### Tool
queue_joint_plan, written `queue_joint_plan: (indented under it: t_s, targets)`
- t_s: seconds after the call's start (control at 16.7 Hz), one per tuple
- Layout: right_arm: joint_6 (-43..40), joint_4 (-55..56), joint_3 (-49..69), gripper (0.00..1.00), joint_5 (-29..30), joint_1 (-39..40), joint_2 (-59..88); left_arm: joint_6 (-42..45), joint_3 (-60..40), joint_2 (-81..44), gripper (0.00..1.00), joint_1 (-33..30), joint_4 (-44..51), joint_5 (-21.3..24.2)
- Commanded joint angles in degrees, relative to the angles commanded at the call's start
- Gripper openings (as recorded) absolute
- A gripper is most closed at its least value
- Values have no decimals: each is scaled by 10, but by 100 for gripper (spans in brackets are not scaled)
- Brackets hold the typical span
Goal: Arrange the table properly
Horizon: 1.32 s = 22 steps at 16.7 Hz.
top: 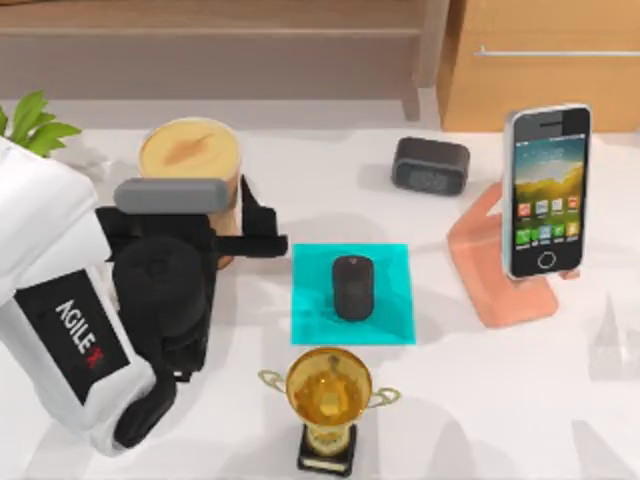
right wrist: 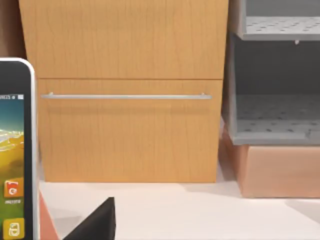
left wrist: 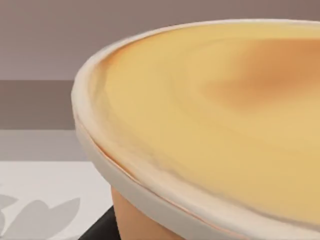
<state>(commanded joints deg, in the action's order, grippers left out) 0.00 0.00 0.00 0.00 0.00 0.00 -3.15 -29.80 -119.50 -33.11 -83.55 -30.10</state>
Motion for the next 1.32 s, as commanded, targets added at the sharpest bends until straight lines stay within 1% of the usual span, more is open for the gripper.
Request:
queue_joint_plan:
  t_s: [0.06,0.54,0.84,1.14,1.32]
  targets:
    - [0,0,0,100,0,0,0,0,0,0,0,0,0,0]
    - [0,0,0,100,0,0,0,1,1,0,0,-1,0,0]
    - [0,0,0,100,0,0,0,1,2,29,0,-1,27,0]
    - [0,0,0,100,0,0,0,2,1,29,0,-1,28,-1]
    - [0,0,0,100,0,0,0,4,-33,51,0,0,34,-2]
